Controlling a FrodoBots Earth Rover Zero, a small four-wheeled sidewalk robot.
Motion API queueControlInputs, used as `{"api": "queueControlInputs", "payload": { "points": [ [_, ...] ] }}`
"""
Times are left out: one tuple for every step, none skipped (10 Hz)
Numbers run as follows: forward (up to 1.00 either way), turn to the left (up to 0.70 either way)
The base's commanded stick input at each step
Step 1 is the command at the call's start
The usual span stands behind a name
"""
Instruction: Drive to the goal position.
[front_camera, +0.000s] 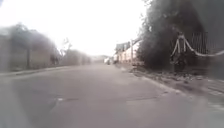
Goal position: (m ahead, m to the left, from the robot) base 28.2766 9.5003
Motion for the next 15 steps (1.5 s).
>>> {"api": "queueControlInputs", "payload": {
  "points": [
    [1.0,0.0],
    [1.0,0.0],
    [1.0,0.0],
    [1.0,0.0],
    [1.0,0.0],
    [1.0,0.0],
    [1.0,0.0],
    [1.0,0.0],
    [1.0,0.0],
    [1.0,0.0],
    [1.0,0.0],
    [1.0,0.0],
    [1.0,0.0],
    [1.0,0.0],
    [1.0,0.0]
  ]
}}
